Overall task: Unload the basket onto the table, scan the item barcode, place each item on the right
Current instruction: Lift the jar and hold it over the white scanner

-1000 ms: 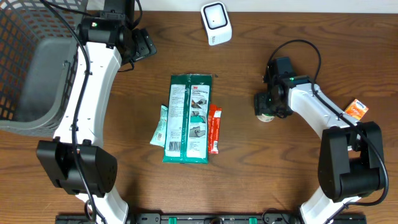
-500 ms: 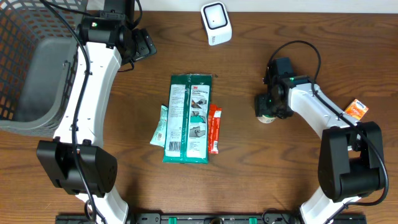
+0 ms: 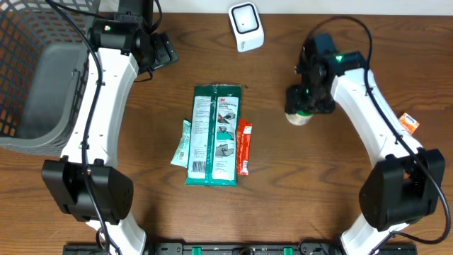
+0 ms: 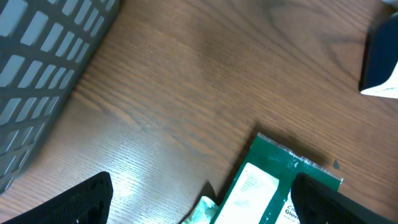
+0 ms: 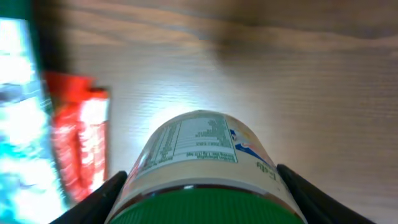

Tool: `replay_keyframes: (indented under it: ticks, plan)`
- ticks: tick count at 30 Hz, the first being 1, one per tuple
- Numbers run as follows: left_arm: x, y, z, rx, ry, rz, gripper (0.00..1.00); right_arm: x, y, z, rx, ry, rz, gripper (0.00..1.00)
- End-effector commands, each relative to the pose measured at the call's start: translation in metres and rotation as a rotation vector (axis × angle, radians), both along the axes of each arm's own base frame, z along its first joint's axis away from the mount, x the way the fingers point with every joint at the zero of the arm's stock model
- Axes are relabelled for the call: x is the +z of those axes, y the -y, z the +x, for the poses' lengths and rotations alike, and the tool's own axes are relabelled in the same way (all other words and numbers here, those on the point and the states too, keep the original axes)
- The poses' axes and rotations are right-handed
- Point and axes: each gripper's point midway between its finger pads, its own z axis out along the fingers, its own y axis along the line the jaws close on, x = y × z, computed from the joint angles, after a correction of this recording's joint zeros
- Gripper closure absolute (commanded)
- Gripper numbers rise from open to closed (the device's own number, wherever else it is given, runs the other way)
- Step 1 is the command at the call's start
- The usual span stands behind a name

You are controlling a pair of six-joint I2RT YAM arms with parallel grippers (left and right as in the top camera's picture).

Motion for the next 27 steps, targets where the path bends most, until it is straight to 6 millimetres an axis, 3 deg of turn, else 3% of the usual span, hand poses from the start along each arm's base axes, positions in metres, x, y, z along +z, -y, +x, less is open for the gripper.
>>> replay_keyframes:
  ticks: [1, 9, 15, 21, 24, 27]
  plan:
    - [0.001, -0.003, 0.001, 0.002, 0.002, 0.015, 0.08, 0.050, -0.028, 0.007, 0.048, 0.069, 0.087, 0.48]
    - [0.001, -0.003, 0.001, 0.002, 0.002, 0.015, 0.08, 0.125, -0.054, 0.014, 0.157, 0.221, 0.117, 0.52]
    - [0.001, -0.003, 0.001, 0.003, 0.002, 0.014, 0.09, 0.176, -0.077, 0.046, 0.184, 0.447, 0.183, 0.55]
    - [0.001, -0.003, 0.001, 0.002, 0.002, 0.015, 0.08, 0.186, -0.088, 0.075, 0.187, 0.558, 0.213, 0.56]
    - [0.001, -0.003, 0.001, 0.002, 0.002, 0.015, 0.08, 0.180, -0.096, 0.098, 0.187, 0.602, 0.225, 0.60]
    - [0.001, -0.003, 0.001, 0.002, 0.002, 0.015, 0.08, 0.160, -0.109, 0.133, 0.181, 0.643, 0.239, 0.65]
